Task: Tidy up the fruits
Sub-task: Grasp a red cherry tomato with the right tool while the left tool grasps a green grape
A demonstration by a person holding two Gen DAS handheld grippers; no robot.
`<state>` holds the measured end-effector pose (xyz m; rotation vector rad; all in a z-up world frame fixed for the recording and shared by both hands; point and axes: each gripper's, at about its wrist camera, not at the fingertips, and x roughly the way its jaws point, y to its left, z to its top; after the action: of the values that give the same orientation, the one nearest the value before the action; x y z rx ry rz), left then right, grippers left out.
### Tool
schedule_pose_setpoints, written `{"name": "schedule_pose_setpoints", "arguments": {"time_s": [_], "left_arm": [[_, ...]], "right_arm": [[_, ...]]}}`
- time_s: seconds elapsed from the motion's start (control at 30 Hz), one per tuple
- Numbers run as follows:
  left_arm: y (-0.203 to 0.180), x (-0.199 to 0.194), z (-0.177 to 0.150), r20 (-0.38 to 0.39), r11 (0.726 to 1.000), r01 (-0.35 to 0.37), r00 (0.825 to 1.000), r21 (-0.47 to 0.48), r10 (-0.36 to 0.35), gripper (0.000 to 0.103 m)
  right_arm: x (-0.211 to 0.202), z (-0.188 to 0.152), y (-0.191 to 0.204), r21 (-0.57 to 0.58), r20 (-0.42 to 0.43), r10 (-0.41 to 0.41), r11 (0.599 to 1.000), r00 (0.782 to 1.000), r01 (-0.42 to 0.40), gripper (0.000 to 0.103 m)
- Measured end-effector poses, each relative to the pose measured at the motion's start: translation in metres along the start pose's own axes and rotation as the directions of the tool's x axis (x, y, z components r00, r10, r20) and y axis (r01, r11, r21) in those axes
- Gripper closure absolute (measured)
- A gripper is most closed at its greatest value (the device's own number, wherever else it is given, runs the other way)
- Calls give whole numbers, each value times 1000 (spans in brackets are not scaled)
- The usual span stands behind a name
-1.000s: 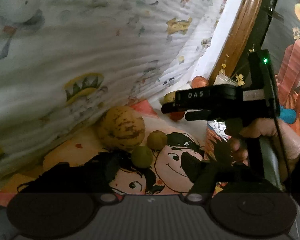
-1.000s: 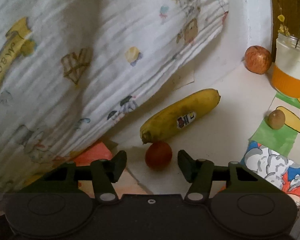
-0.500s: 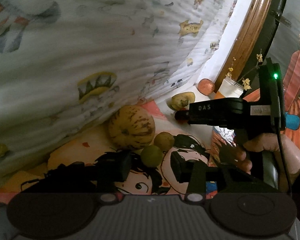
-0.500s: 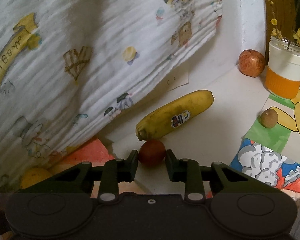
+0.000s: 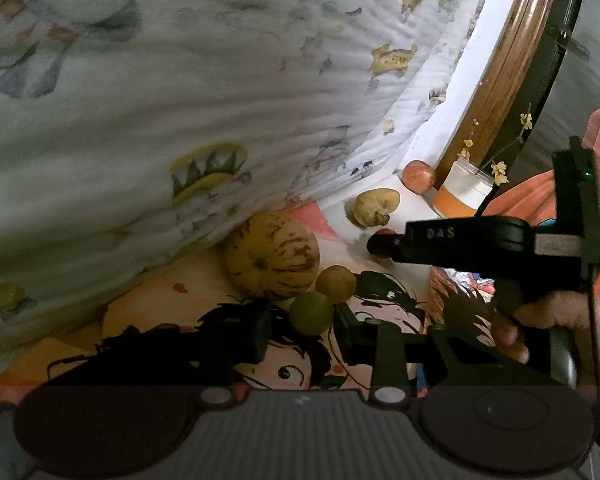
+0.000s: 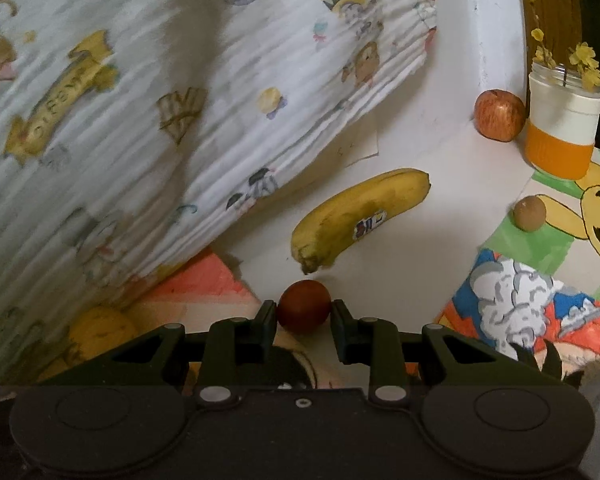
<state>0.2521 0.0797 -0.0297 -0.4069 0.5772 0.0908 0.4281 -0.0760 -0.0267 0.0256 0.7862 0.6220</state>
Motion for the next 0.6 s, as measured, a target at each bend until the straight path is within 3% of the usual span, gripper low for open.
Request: {"name": "schedule_pose_setpoints", "arguments": {"time_s": [0.17,0.23,0.6], "left_arm": [[-3,0,0,-4,1000,-11,1000,18,11,69],[-6,1,0,-22,999,8,1000,35,-7,78],[-6,-4,-3,-33,999,31,999,39,-30,79]], "right_arm": [[-10,-4,4,3,-3,13,1000,1000,-13,72],[-13,-5,4,5,-7,17,1000,1000,-17,72],[-45,-22,10,14,0,63,998,998,-63,72]]}}
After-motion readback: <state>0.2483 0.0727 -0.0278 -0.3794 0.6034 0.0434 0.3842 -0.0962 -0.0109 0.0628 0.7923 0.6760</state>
